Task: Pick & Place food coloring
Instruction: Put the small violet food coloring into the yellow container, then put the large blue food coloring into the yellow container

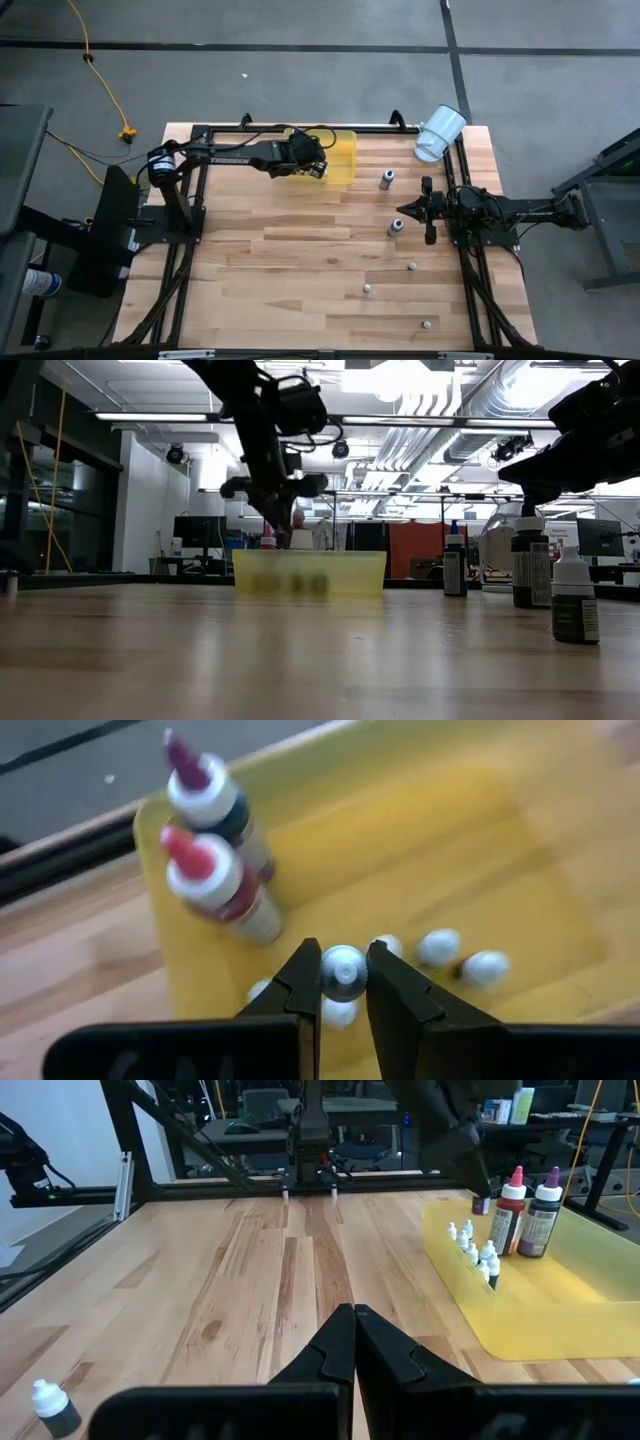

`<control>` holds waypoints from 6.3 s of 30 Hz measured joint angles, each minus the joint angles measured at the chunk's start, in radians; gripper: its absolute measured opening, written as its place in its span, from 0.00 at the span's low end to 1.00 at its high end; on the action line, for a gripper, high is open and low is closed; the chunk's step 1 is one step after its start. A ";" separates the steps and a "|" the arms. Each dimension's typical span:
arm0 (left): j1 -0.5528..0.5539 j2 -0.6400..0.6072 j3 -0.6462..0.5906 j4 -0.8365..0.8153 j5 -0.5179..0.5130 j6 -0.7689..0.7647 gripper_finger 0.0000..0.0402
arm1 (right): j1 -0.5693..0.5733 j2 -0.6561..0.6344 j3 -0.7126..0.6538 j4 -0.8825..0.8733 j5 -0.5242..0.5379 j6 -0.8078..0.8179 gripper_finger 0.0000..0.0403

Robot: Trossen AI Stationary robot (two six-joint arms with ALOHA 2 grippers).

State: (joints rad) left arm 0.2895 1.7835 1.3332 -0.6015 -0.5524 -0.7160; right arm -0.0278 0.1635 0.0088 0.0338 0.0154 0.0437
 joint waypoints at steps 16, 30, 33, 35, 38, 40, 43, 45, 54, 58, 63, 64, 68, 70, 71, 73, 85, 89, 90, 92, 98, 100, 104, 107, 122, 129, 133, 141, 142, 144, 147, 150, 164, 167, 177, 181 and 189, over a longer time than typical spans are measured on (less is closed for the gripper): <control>0.064 0.069 -0.002 0.034 0.037 -0.109 0.10 | 0.000 0.000 0.000 0.000 0.000 0.000 0.00; 0.064 0.095 -0.083 0.143 0.070 -0.131 0.10 | 0.000 0.000 0.000 0.000 0.000 0.000 0.00; 0.065 0.100 -0.088 0.138 0.071 -0.131 0.10 | 0.000 0.000 0.000 0.000 0.000 0.000 0.00; 0.068 0.111 -0.085 0.150 0.071 -0.131 0.10 | 0.000 0.000 0.000 0.000 0.000 0.000 0.00; 0.071 0.114 -0.088 0.140 0.079 -0.128 0.10 | 0.000 0.000 0.000 0.000 0.000 0.000 0.00; 0.071 0.117 -0.086 0.150 0.072 -0.127 0.10 | 0.000 0.000 0.000 0.000 0.000 0.000 0.00; 0.079 0.122 -0.087 0.148 0.075 -0.115 0.10 | 0.000 0.000 0.000 0.000 0.000 0.000 0.00; 0.080 0.121 -0.087 0.153 0.090 -0.101 0.10 | 0.000 0.000 0.000 0.000 0.000 0.000 0.00; 0.085 0.144 -0.085 0.178 0.127 -0.071 0.11 | 0.000 0.000 0.000 0.000 0.000 0.000 0.00; 0.085 0.144 -0.085 0.186 0.139 -0.046 0.11 | 0.000 0.000 0.000 0.000 0.000 0.000 0.00; 0.085 0.145 -0.085 0.188 0.143 -0.044 0.15 | 0.000 0.000 0.000 0.000 0.000 0.000 0.00; 0.085 0.145 -0.085 0.189 0.145 -0.039 0.17 | 0.000 0.000 0.000 0.000 0.000 0.000 0.00; 0.085 0.148 -0.087 0.188 0.155 -0.006 0.29 | 0.000 0.000 0.000 0.000 0.000 0.000 0.00; 0.085 0.148 -0.087 0.189 0.157 0.006 0.34 | 0.000 0.000 0.000 0.000 0.000 0.000 0.00; 0.085 0.148 -0.087 0.190 0.157 0.007 0.36 | 0.000 0.000 0.000 0.000 0.000 0.000 0.00; 0.085 0.146 -0.087 0.189 0.157 0.009 0.38 | 0.000 0.000 0.000 0.000 0.000 0.000 0.00; 0.084 0.140 -0.033 0.178 0.163 0.126 0.40 | 0.000 0.000 0.000 0.000 0.000 0.000 0.00; 0.084 0.140 -0.001 0.179 0.181 0.146 0.40 | 0.000 0.000 0.000 0.000 0.000 0.000 0.00; 0.084 0.140 0.006 0.178 0.182 0.152 0.40 | 0.000 0.000 0.000 0.000 0.000 0.000 0.00; 0.084 0.140 0.020 0.180 0.182 0.168 0.41 | 0.000 0.000 0.000 0.000 0.000 0.000 0.00; 0.084 0.139 0.052 0.178 0.203 0.219 0.41 | 0.000 0.000 0.000 0.000 0.000 0.000 0.00; 0.083 0.137 0.071 0.178 0.224 0.262 0.41 | 0.000 0.000 0.000 0.000 0.000 0.000 0.00; 0.075 0.123 0.126 0.187 0.276 0.332 0.41 | 0.000 0.000 0.000 0.000 0.000 0.000 0.00; 0.068 0.115 0.178 0.166 0.314 0.384 0.41 | 0.000 0.000 0.000 0.000 0.000 0.000 0.00; -0.004 0.112 0.436 0.076 0.636 0.732 0.41 | 0.000 0.000 0.000 0.000 0.000 0.000 0.00; -0.052 0.126 0.436 0.053 0.742 0.994 0.41 | 0.000 0.000 0.000 0.000 0.000 0.000 0.00; -0.062 0.170 0.437 0.061 0.747 1.026 0.41 | 0.000 0.000 0.000 0.000 0.000 0.000 0.00; -0.062 0.315 0.644 -0.055 0.709 1.026 0.41 | 0.000 0.000 0.000 0.000 0.000 0.000 0.00; -0.062 0.334 0.677 -0.053 0.703 1.026 0.41 | 0.000 0.000 0.000 0.000 0.000 0.000 0.00; -0.061 0.368 0.726 -0.080 0.703 1.026 0.41 | 0.000 0.000 0.000 0.000 0.000 0.000 0.00; -0.060 0.422 0.789 -0.084 0.703 1.034 0.41 | 0.000 -0.001 0.000 0.000 0.000 0.000 0.00; -0.060 0.477 0.836 -0.057 0.693 1.034 0.41 | 0.000 0.000 0.000 0.000 0.000 0.000 0.00; -0.047 0.592 0.847 0.111 0.627 1.017 0.41 | 0.000 0.000 0.000 0.000 0.000 0.000 0.00; -0.046 0.593 0.847 0.153 0.655 1.000 0.41 | 0.000 0.000 0.000 0.000 0.000 0.000 0.00; -0.025 0.592 0.847 0.192 0.722 0.985 0.41 | 0.000 0.000 0.000 0.000 0.000 0.000 0.00; -0.020 0.592 0.847 0.199 0.745 0.927 0.41 | 0.000 0.000 0.000 0.000 0.000 0.000 0.00; -0.021 0.609 0.846 0.209 0.775 0.800 0.41 | 0.000 0.000 0.000 0.000 0.000 0.000 0.00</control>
State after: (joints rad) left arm 0.2687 2.3921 2.1788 -0.3929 0.2222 0.0844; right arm -0.0279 0.1638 0.0089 0.0341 0.0152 0.0437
